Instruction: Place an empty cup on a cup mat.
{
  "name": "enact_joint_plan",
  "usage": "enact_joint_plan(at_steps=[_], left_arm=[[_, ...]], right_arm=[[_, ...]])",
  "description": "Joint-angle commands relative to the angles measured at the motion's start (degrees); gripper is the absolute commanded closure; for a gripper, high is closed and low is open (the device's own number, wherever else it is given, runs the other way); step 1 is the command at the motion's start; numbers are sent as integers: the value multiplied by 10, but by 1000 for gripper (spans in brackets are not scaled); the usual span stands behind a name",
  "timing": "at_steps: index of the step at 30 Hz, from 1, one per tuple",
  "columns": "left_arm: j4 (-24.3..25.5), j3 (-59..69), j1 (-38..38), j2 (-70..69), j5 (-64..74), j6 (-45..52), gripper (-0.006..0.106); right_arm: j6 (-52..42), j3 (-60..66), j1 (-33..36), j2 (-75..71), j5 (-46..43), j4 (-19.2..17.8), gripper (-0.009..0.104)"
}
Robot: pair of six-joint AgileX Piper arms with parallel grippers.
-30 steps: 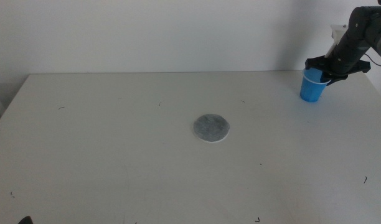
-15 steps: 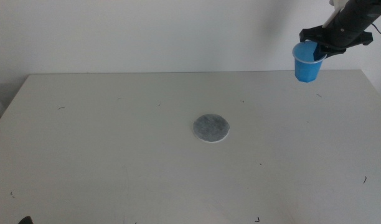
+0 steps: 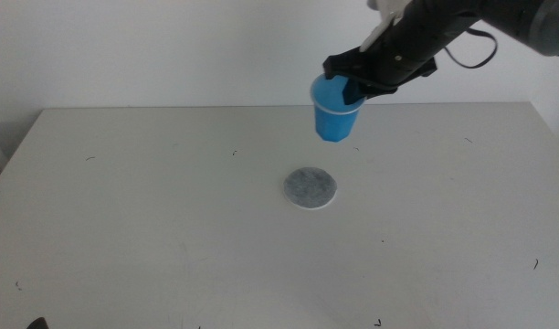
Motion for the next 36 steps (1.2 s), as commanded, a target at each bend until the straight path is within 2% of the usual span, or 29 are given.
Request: enact_joint_plan(at_steps=[1, 8, 11, 17, 27, 36], left_arm=[[0, -3, 1, -2, -38, -6, -5], [0, -3, 1, -2, -38, -6, -5], [0, -3, 1, -2, -38, -6, -5], [0, -3, 1, -2, -38, -6, -5], [0, -3, 1, -2, -38, -6, -5], [0, -3, 1, -2, -38, -6, -5]], right_arm=[[10, -13, 29, -22, -44, 2, 96], [17, -13, 73, 32, -57, 2, 96], [21, -13, 72, 54, -56, -1, 96], [37, -13, 71, 91, -68, -35, 96], [42, -13, 57, 106, -109, -41, 96], [48, -13, 49, 113, -107, -43, 96]])
